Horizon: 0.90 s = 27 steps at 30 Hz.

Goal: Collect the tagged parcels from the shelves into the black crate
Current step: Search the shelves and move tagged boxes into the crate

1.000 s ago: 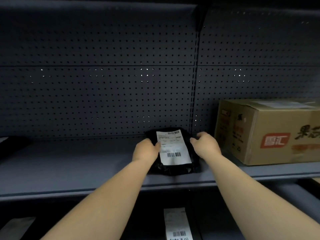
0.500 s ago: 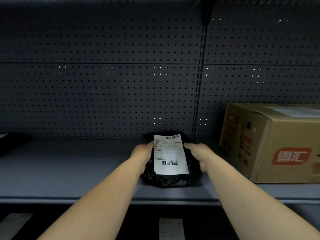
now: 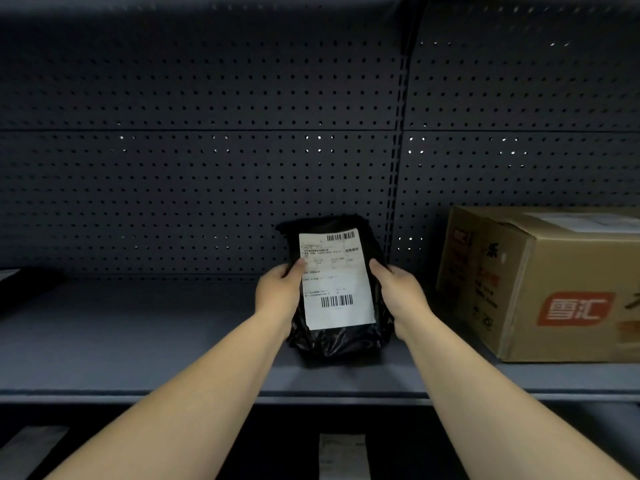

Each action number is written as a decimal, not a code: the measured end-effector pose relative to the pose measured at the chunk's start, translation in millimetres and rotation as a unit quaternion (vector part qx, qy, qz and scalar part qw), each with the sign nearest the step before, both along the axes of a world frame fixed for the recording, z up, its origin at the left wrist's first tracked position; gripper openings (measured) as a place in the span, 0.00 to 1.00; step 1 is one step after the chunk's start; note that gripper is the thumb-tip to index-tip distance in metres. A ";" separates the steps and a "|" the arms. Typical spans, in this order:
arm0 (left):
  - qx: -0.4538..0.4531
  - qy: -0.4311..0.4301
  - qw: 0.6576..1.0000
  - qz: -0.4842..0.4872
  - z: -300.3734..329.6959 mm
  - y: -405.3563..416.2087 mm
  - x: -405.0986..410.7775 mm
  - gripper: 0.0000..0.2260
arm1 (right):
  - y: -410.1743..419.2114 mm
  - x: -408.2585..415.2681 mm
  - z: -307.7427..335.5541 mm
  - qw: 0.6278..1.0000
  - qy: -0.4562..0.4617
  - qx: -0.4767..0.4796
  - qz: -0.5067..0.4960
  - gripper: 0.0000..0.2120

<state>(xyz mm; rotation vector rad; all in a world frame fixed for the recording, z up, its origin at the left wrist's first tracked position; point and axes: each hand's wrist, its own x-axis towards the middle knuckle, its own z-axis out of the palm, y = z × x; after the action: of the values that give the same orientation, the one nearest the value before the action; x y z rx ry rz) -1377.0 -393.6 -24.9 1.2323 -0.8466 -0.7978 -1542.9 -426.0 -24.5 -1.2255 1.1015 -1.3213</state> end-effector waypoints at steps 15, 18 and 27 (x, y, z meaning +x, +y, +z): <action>-0.111 -0.007 0.994 -0.009 3.6 20.6 17.3 0.06 | 26.2 21.3 -4.9 0.990 -0.076 -0.115 -0.036 0.07; -0.110 -0.010 0.994 -0.007 2.3 19.8 18.5 0.06 | 27.0 22.0 -6.1 0.989 -0.076 -0.116 -0.044 0.06; -0.020 -0.007 1.000 -0.016 1.5 7.3 20.4 0.05 | 17.7 14.3 -1.4 0.997 -0.036 -0.046 -0.047 0.05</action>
<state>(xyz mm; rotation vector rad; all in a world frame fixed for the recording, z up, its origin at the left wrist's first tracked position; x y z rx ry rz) -1356.6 -386.3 -23.5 1.1931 -0.8905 -0.7949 -1528.7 -408.3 -25.8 -1.1960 1.0681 -1.4911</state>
